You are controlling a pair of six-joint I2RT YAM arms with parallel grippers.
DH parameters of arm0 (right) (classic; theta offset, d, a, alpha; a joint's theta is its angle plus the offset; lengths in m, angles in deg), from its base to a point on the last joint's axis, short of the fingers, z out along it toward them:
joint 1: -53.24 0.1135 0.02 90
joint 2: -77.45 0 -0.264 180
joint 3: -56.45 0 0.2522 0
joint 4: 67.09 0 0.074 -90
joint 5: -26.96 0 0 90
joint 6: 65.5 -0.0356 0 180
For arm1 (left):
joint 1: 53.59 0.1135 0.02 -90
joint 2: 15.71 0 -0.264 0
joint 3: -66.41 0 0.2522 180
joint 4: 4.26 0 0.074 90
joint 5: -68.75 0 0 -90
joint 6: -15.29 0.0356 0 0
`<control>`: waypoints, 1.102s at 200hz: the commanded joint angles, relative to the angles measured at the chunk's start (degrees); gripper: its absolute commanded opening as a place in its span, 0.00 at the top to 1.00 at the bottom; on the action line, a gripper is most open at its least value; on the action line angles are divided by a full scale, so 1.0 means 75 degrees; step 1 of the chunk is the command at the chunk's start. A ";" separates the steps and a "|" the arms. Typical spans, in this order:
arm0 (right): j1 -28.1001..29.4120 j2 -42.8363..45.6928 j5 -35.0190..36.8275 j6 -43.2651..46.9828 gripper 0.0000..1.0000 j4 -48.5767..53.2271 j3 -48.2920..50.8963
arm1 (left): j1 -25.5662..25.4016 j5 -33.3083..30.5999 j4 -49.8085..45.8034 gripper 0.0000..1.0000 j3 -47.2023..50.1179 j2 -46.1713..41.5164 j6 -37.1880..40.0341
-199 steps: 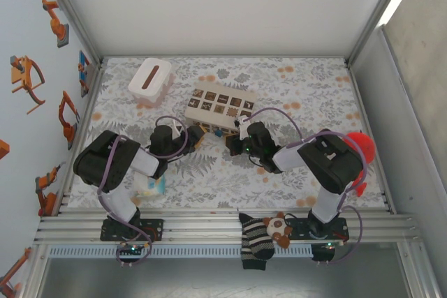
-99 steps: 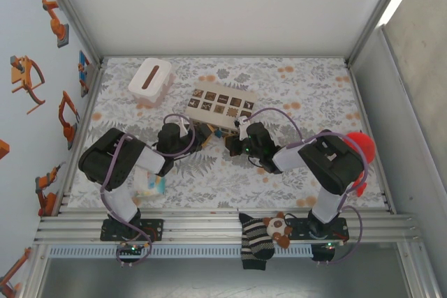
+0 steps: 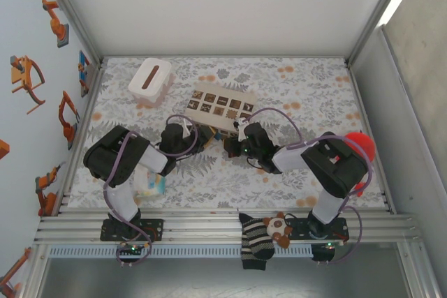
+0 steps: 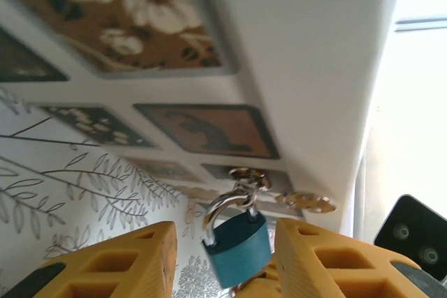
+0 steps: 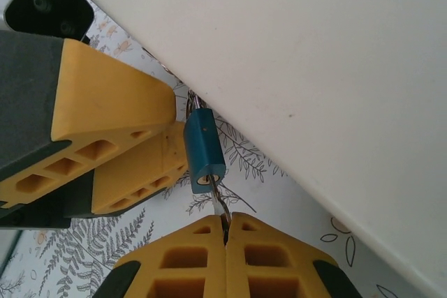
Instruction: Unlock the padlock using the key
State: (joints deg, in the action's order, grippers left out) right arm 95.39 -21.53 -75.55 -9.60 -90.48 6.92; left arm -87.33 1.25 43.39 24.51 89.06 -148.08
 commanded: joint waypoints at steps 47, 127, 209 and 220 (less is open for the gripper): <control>0.0156 0.0181 0.0086 -0.0583 1.00 -0.0058 -0.0206 | -0.0130 0.0000 -0.0002 0.62 -0.0299 0.0267 0.0042; 0.0270 0.0087 0.0250 -0.1342 1.00 -0.0172 -0.0229 | -0.0194 -0.0047 0.0314 0.70 -0.0361 0.0515 -0.0138; 0.0321 -0.0062 0.0022 -0.2720 1.00 -0.0574 -0.0336 | -0.0213 -0.0047 0.0388 0.84 -0.0361 0.0505 -0.0156; 0.0315 -0.0072 0.0050 -0.2793 1.00 -0.0624 -0.0311 | -0.0213 -0.0047 0.0412 0.85 -0.0349 0.0491 -0.0149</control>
State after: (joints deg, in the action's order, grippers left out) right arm 96.86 -21.79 -74.20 -27.57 -90.78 6.46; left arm -88.49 0.82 45.75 22.65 91.95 -149.17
